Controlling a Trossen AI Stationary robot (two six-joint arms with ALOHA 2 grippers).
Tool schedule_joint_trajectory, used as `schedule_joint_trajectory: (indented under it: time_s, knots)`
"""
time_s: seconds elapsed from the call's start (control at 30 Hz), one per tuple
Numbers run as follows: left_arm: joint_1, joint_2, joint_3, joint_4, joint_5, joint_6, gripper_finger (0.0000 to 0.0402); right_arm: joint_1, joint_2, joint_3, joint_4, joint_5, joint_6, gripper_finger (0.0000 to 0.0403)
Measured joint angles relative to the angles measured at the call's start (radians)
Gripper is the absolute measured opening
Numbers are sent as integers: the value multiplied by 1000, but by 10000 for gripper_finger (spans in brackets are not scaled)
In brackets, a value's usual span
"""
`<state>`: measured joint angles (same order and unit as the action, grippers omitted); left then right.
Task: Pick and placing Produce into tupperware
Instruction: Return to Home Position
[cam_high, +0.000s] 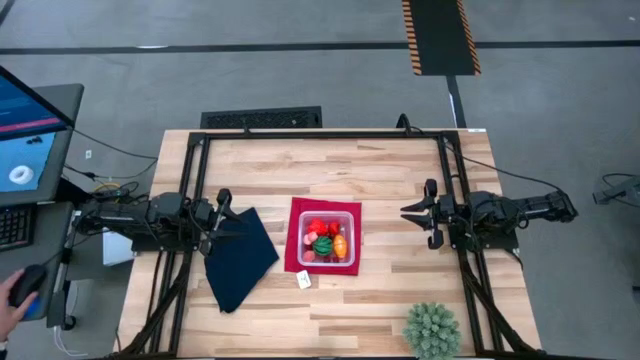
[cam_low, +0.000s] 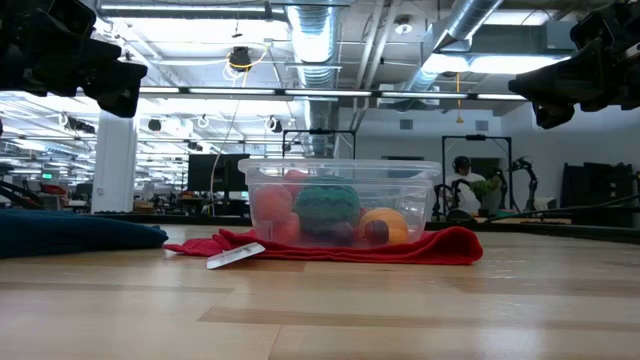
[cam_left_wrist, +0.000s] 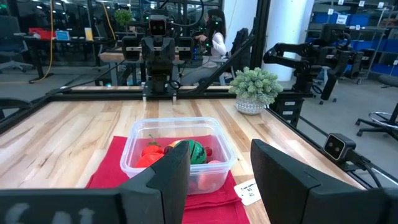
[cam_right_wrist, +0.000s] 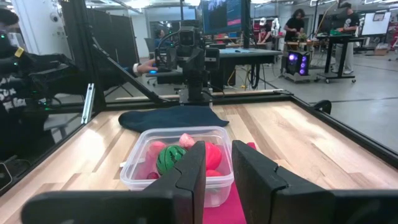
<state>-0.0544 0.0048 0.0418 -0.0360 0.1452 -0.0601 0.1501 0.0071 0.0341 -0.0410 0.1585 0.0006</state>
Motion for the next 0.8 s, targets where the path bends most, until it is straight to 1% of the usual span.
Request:
schedule_joint_trajectory:
  time_s: [0.8]
  knots:
    - [0, 0, 0, 0, 0, 3, 160, 0, 0, 0, 0, 0, 0, 102]
